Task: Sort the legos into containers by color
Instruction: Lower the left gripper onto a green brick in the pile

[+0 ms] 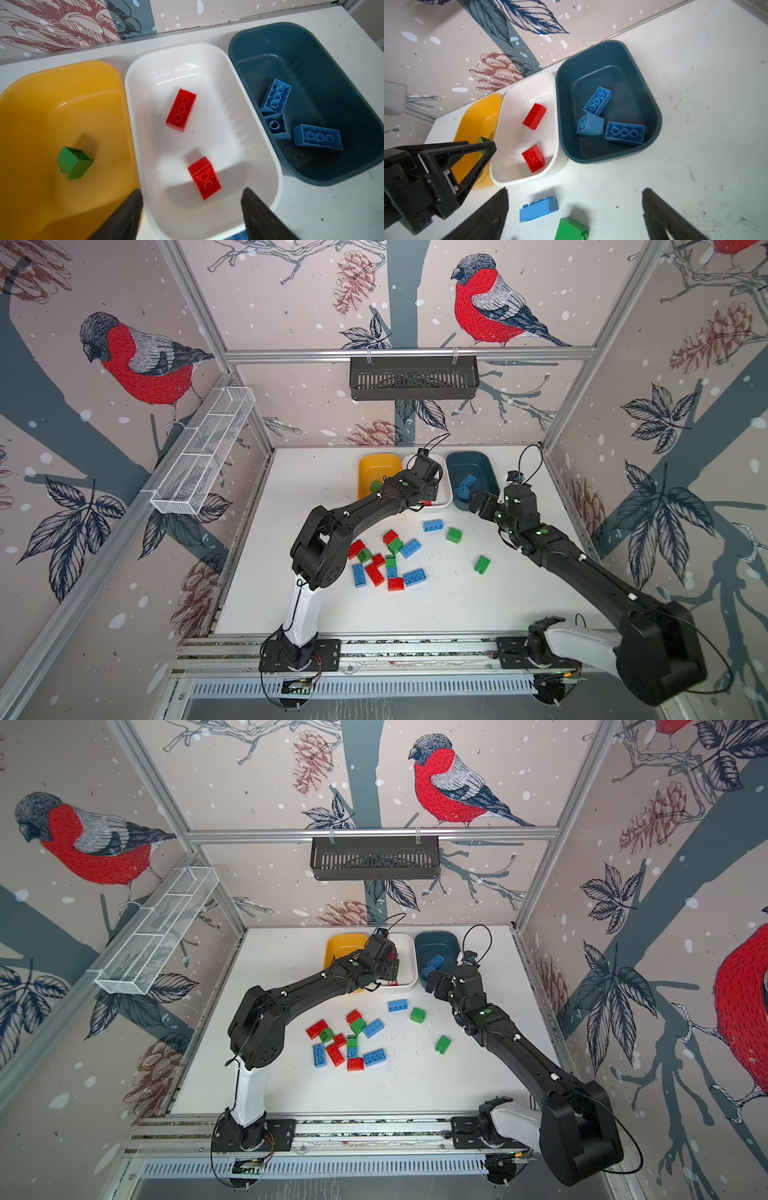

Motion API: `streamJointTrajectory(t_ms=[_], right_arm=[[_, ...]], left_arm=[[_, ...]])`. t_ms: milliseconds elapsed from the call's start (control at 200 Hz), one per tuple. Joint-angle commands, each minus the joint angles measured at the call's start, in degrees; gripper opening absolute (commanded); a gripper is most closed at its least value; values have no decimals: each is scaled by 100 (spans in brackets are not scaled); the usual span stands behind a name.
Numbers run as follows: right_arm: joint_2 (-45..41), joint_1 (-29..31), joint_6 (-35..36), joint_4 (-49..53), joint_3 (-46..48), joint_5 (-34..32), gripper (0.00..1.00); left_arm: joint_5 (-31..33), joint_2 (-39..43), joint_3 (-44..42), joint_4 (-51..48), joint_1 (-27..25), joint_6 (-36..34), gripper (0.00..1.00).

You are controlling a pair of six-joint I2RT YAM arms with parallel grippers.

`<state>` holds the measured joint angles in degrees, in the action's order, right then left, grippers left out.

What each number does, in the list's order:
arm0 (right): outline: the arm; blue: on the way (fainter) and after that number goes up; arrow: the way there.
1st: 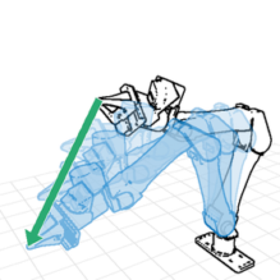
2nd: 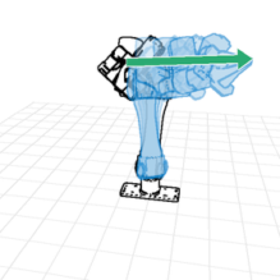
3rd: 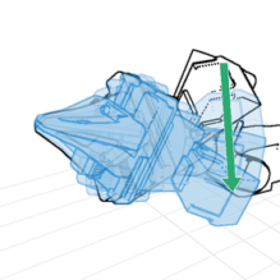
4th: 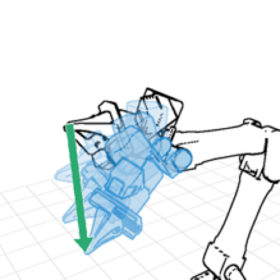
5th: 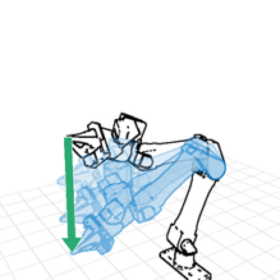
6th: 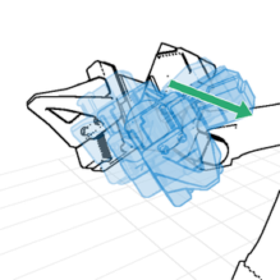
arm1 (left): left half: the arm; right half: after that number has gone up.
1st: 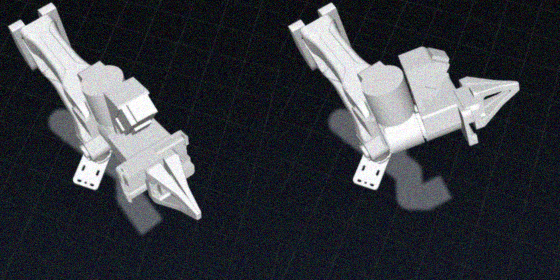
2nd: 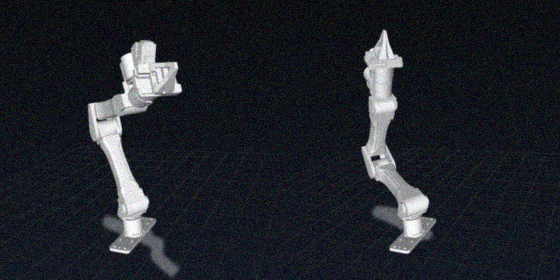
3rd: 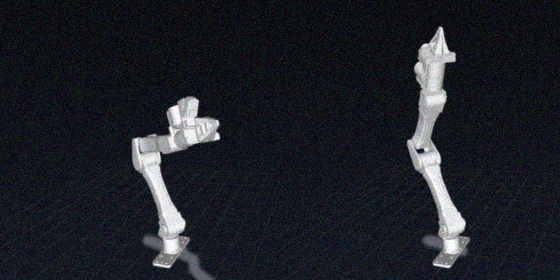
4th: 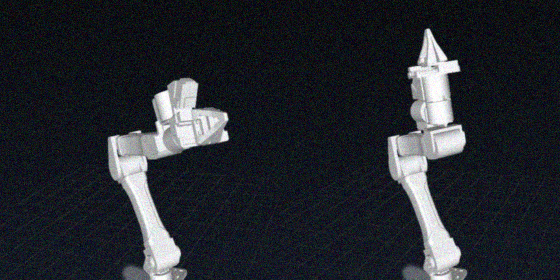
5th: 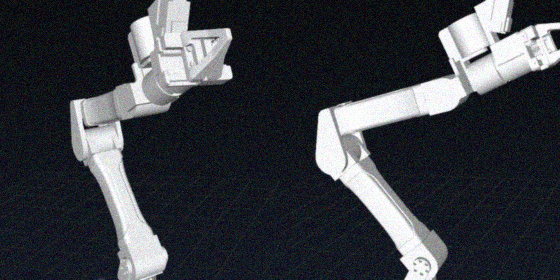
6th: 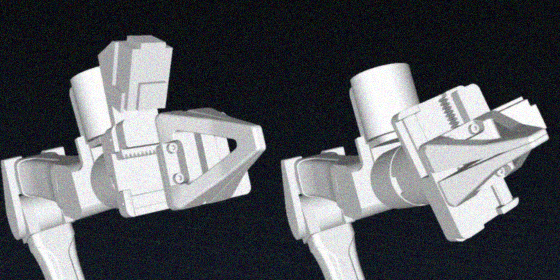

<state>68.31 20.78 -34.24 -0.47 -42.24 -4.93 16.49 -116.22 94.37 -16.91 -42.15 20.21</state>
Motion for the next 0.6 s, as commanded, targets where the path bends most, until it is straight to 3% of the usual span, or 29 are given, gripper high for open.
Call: streamJointTrajectory(t_ms=[0, 300, 595], right_arm=[[131, 149, -14, -208, -128, -92, 99], [563, 334, 100, -268, -384, -236, 99], [823, 396, 173, -330, -557, -234, 100]], left_arm=[[-64, 313, -366, 298, 0, 171, 81], [-460, 1188, -1766, 80, -4, 1024, 95], [-1017, 1766, -2934, -150, 3, 1870, 97]])
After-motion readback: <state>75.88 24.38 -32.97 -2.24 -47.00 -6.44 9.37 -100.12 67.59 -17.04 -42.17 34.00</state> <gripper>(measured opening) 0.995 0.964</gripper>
